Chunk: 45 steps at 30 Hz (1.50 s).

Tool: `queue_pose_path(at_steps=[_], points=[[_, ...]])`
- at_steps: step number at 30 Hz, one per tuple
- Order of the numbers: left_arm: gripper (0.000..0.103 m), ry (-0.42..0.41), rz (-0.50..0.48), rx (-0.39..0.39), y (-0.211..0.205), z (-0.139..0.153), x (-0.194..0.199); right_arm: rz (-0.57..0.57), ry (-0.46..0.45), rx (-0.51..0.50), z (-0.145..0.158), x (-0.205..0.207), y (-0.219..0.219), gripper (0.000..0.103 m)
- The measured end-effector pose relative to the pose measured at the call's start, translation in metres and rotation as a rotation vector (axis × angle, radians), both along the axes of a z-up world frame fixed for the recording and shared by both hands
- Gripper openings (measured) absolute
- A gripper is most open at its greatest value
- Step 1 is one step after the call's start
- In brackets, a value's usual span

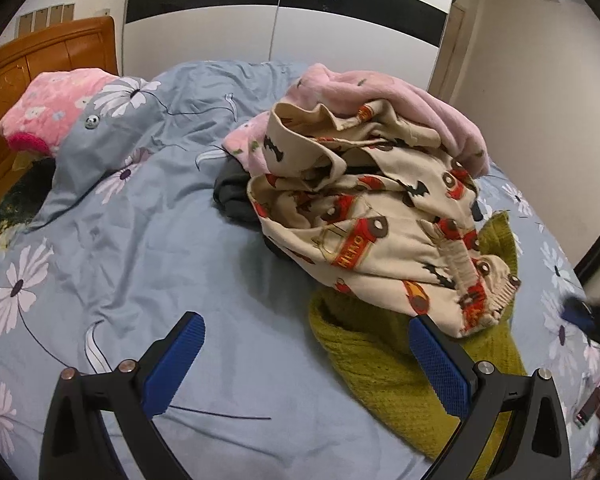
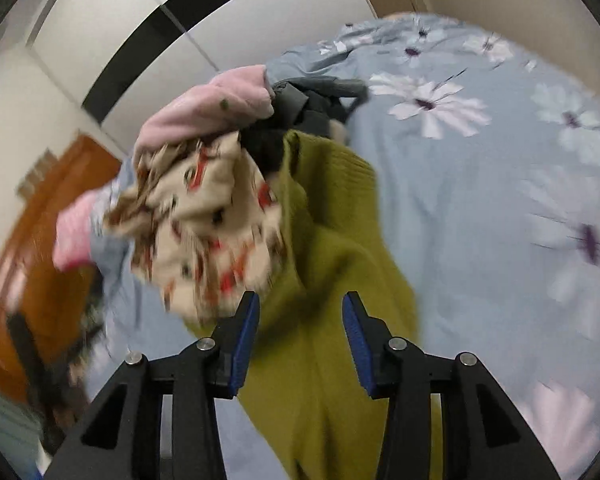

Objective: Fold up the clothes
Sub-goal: 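Drag the green sweater with the right gripper onto open duvet beside the pile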

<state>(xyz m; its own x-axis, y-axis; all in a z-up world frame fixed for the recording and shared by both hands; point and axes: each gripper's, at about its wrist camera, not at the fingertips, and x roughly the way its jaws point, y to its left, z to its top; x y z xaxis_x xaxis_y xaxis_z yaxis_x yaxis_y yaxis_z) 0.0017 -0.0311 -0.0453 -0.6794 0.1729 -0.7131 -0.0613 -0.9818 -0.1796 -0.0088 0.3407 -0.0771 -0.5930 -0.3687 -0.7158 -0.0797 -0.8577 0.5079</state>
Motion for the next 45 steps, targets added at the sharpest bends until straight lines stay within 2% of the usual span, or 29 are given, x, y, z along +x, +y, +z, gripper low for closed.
queue_pose_path(at_steps=[4,7,8,9,10,13,20,26,33,36,38,41,45], points=[[0.103,-0.004,0.024,0.038,-0.006,-0.001,-0.023,-0.057,-0.043,-0.091,-0.027,-0.062,-0.013,0.044],[0.103,-0.012,0.027,0.069,-0.004,-0.004,-0.044,-0.112,-0.101,-0.111,-0.043,-0.088,-0.016,0.042],[0.103,-0.016,0.024,0.074,-0.002,-0.006,-0.050,-0.117,-0.111,-0.125,-0.046,-0.091,-0.015,0.031],[0.103,-0.020,0.018,0.076,0.000,-0.009,-0.056,-0.118,-0.117,-0.141,-0.049,-0.093,-0.014,0.012],[0.103,-0.022,0.014,0.079,0.002,-0.010,-0.059,-0.112,-0.110,-0.135,-0.048,-0.091,-0.013,0.008],[0.103,-0.039,0.002,0.100,0.006,-0.019,-0.067,-0.082,-0.056,-0.064,-0.036,-0.073,-0.012,0.007],[0.103,-0.063,-0.003,0.135,0.010,-0.026,-0.050,-0.068,0.128,-0.017,0.023,0.022,0.013,0.006],[0.103,-0.063,-0.010,0.153,0.012,-0.015,-0.025,-0.087,0.184,-0.030,0.055,0.059,0.025,0.002],[0.103,-0.015,-0.041,0.142,0.015,0.010,0.011,-0.085,0.282,-0.062,0.098,0.091,0.028,0.002],[0.103,0.011,-0.067,0.118,0.019,0.021,0.023,-0.079,0.353,-0.077,0.126,0.111,0.028,0.002],[0.103,0.024,-0.077,0.121,0.020,0.025,0.027,-0.068,0.396,-0.053,0.141,0.123,0.027,0.002],[0.103,-0.003,-0.071,0.160,0.019,0.021,0.018,-0.061,0.401,0.027,0.146,0.129,0.027,0.002],[0.103,-0.086,-0.010,0.249,0.011,-0.008,-0.012,-0.063,0.214,0.125,0.094,0.113,0.033,0.002]])
